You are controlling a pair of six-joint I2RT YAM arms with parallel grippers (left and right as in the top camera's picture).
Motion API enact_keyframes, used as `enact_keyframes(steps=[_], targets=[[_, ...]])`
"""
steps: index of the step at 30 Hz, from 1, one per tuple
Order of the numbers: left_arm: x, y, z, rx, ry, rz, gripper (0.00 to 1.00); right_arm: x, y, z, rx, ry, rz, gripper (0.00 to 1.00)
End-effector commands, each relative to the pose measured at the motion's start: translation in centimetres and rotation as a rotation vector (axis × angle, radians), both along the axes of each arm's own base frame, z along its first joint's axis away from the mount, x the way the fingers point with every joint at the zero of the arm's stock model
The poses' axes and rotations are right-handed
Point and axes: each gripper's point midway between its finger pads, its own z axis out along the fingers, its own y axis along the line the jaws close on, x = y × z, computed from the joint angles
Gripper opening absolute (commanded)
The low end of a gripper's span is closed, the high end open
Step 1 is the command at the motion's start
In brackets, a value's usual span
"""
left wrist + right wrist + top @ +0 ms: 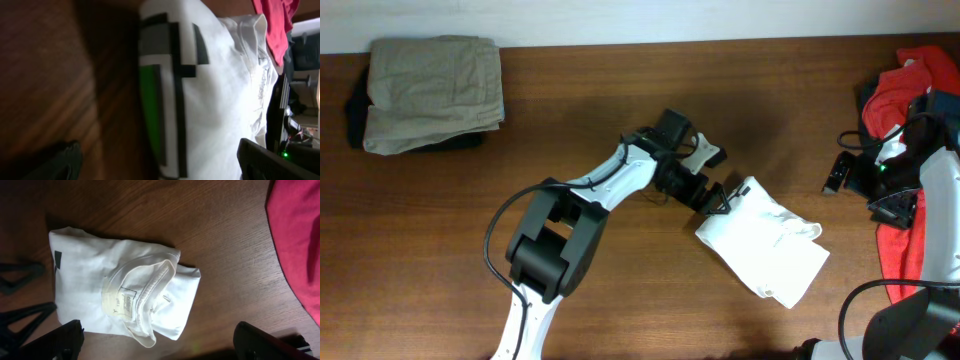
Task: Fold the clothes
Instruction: 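Grasp the folded white T-shirt bundle with the left gripper, then carry the bundle left with the left gripper onto the khaki stack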
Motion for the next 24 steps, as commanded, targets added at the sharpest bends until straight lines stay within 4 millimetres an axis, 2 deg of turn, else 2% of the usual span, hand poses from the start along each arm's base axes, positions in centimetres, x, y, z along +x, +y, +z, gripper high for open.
enact_keyframes(steps=[1,5,6,8,10,11,12,15,18,20,22,23,24], targets=[[-1.8,-0.7,-1.2,-0.005,0.012,-0.062,0.99,0.2,-0.1,0.5,0.001,-0.02,0.005,0.99],[-4.9,-2.6,-2.1,-0.001,0.047,-0.134,0.98,0.1,-0.1,0.5,0.004,-0.014,0.005,0.99],[-5.4,-3.0,-2.3,0.002,0.049,-0.147,0.93,0.1,-0.1,0.5,0.004,-0.014,0.005,0.99],[-6.0,-3.6,-2.2,-0.004,0.04,-0.164,0.68,0.1,-0.1,0.5,0.004,-0.014,0.005,0.99],[-5.8,-3.9,-2.1,-0.013,0.024,-0.166,0.29,0.1,-0.1,0.5,0.004,-0.014,0.005,0.99],[-5.7,-4.0,-2.1,-0.02,0.015,-0.167,0.19,0.1,-0.1,0.5,0.004,-0.014,0.005,0.99],[-5.5,-4.1,-2.0,-0.025,0.008,-0.166,0.02,0.1,-0.1,0.5,0.004,-0.014,0.005,0.99],[-4.7,-4.0,-1.9,-0.031,0.01,-0.135,0.01,0.1,-0.1,0.5,0.004,-0.014,0.005,0.99],[-1.0,-2.0,-1.9,-0.005,0.013,-0.01,0.01,0.0,-0.1,0.5,0.005,-0.011,0.005,0.99],[3.3,1.2,-2.0,0.027,-0.008,0.111,0.01,0.0,0.0,0.5,0.005,-0.01,0.005,0.99],[7.0,4.9,-2.3,0.057,-0.034,0.219,0.01,0.0,0.0,0.5,0.005,-0.009,0.005,0.99],[9.1,7.5,-2.5,0.077,-0.046,0.285,0.01,0.0,0.0,0.5,0.005,-0.01,0.005,0.99],[11.8,11.7,-2.8,0.106,-0.055,0.384,0.01,0.0,0.0,0.5,0.005,-0.01,0.005,0.99]])
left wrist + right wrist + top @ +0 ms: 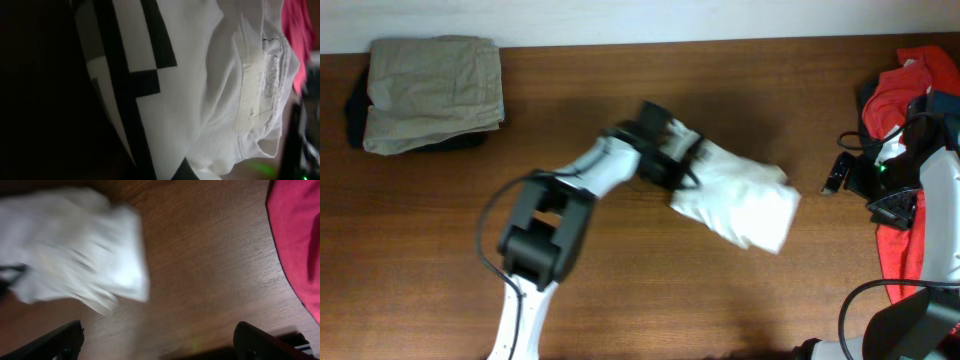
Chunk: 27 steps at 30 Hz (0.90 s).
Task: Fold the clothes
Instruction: 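Carry the bundle left with the left gripper onto the khaki stack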
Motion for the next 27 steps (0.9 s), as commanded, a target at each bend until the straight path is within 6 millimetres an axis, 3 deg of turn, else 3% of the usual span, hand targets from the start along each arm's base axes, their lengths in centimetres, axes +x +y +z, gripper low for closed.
enact_keyframes(steps=[1,3,5,8,10,11,12,13,17,19,25,26,27], targets=[[7.8,10.2,-1.3,0.103,-0.036,0.275,0.01,0.1,-0.1,0.5,0.002,-0.017,0.005,0.99],[10.5,16.4,-1.4,0.115,-0.032,0.405,0.01,0.1,-0.1,0.5,0.002,-0.017,0.005,0.99],[12.1,21.4,-1.4,0.118,-0.028,0.505,0.01,0.1,-0.1,0.5,0.002,-0.017,0.005,0.99],[13.3,27.9,-1.4,0.121,-0.017,0.63,0.03,0.2,-0.1,0.5,0.002,-0.018,0.004,0.99],[13.4,30.3,-1.5,0.123,-0.014,0.673,0.23,0.2,-0.1,0.5,0.002,-0.018,0.004,0.99],[13.4,31.3,-1.5,0.125,-0.01,0.69,0.54,0.2,-0.1,0.5,0.002,-0.017,0.004,0.98],[13.3,31.7,-1.6,0.127,-0.006,0.696,0.84,0.2,-0.1,0.5,0.003,-0.018,0.004,0.99],[13.3,32.2,-1.6,0.127,-0.006,0.704,0.99,0.1,-0.1,0.5,0.002,-0.017,0.004,0.99],[14.2,33.1,-1.2,0.119,-0.048,0.722,0.99,0.2,-0.1,0.5,0.002,-0.018,0.004,0.99],[14.5,32.6,-1.3,0.115,-0.063,0.713,0.99,0.3,-0.2,0.5,0.001,-0.021,0.004,0.99],[14.1,26.8,-3.7,0.115,-0.052,0.603,0.99,0.3,-0.2,0.5,0.001,-0.022,0.004,0.99],[14.1,25.9,-3.8,0.114,-0.06,0.586,0.94,0.2,-0.2,0.5,0.001,-0.021,0.004,0.99],[14.1,25.2,-3.9,0.112,-0.066,0.574,0.81,0.2,-0.1,0.5,0.001,-0.02,0.004,0.99]])
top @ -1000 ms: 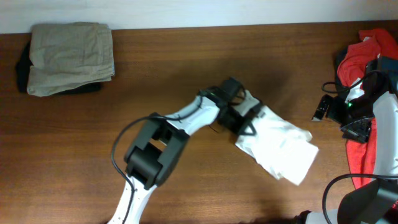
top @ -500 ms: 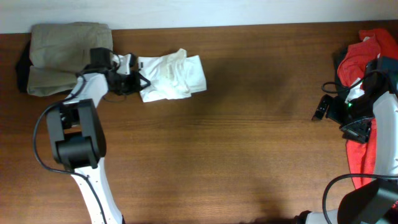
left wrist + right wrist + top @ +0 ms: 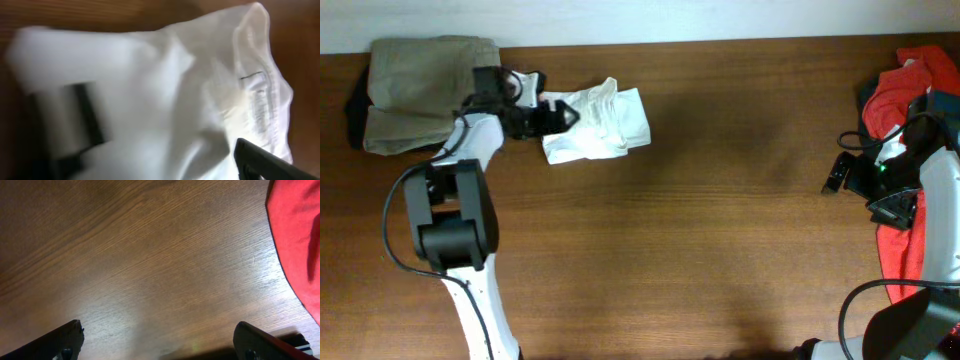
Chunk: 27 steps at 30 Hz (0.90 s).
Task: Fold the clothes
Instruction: 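Carry the bundle left with the left gripper onto the khaki stack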
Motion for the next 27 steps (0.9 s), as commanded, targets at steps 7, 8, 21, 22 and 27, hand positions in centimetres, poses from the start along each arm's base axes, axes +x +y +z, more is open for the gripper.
enact_keyframes(steps=[7,8,21,22,27], targets=[[-0.1,-1.7,-3.7,0.046,0.04,-0.024,0.17,0.1,-0.1,0.5,0.003,-0.014,0.004,0.99],[0.6,-1.3,-2.8,0.047,0.03,-0.017,0.1,0.1,-0.1,0.5,0.003,-0.014,0.004,0.99],[6.3,8.9,12.2,0.493,-0.218,-0.005,0.01,-0.2,0.0,0.4,0.008,-0.002,0.004,0.99],[6.6,10.3,13.2,0.499,-0.238,0.022,0.01,-0.3,0.0,0.4,0.009,0.001,0.004,0.99],[7.0,15.9,16.1,0.542,-0.303,0.102,0.01,-1.0,0.3,0.4,0.022,0.029,0.003,0.99]])
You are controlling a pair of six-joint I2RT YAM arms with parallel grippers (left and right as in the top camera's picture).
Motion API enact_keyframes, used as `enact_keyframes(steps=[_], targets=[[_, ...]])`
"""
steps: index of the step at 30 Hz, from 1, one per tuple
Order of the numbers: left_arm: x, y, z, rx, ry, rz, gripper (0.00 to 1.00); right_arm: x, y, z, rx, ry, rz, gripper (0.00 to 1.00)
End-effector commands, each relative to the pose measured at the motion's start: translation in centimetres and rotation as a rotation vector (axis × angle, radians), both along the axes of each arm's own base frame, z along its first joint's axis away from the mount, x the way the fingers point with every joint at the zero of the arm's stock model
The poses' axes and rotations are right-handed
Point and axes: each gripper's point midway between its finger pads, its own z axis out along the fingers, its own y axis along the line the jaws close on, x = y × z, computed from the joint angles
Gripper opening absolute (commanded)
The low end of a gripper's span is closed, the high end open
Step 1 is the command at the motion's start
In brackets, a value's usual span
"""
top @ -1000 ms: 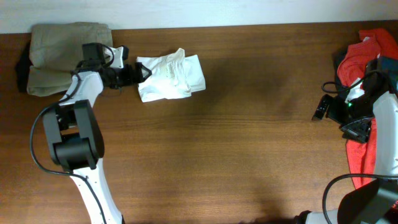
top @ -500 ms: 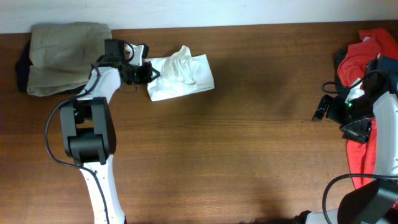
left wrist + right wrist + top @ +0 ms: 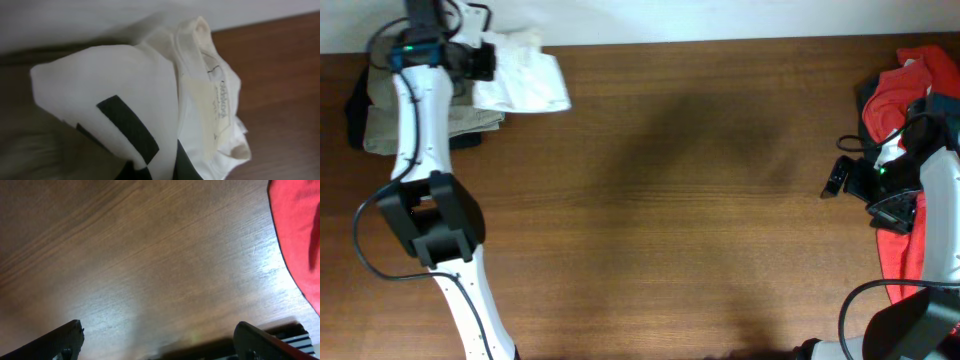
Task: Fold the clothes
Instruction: 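Carry the bundle left with the left gripper onto the khaki stack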
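The folded white shirt (image 3: 527, 82) with a black print hangs at the table's far left corner, partly over the folded khaki pile (image 3: 390, 125). My left gripper (image 3: 480, 62) is shut on the shirt's left edge. In the left wrist view the white shirt (image 3: 150, 95) fills the frame, neck label to the right, and the fingers are hidden under the cloth. At the right edge my right gripper (image 3: 160, 347) stands open over bare wood, holding nothing. The crumpled red clothes (image 3: 905, 80) lie beside it.
The brown wooden table (image 3: 670, 200) runs up to a white wall along its far edge. A dark garment (image 3: 358, 100) peeks out under the khaki pile. The red cloth (image 3: 300, 235) borders the right wrist view.
My left gripper has carried the white shirt from just right of the khaki pile to the far left corner, where it overlaps the pile. The right arm has barely moved.
The folded white shirt lay right of the table's centre with my left gripper at its left edge. Then the gripper held it nearer the middle, then beside the khaki pile, and now over the pile. My right gripper stayed open by the red clothes.
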Motion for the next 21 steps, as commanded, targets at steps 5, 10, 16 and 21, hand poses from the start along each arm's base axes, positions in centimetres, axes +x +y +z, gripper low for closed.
enact_keyframes(steps=[5,10,16,21], targets=[[0.3,7.7,3.3,0.055,-0.111,0.096,0.01,-0.3,0.1,0.4,0.01,0.0,0.004,0.99],[0.3,11.2,3.3,0.067,-0.141,0.15,0.01,-0.7,0.3,0.4,0.018,0.019,0.004,0.99],[0.7,14.5,0.4,0.072,-0.134,0.196,0.01,-1.3,0.5,0.5,0.027,0.042,0.004,0.99],[0.8,18.6,0.0,0.118,-0.172,0.271,0.01,-1.5,0.6,0.5,0.032,0.052,0.003,0.99]])
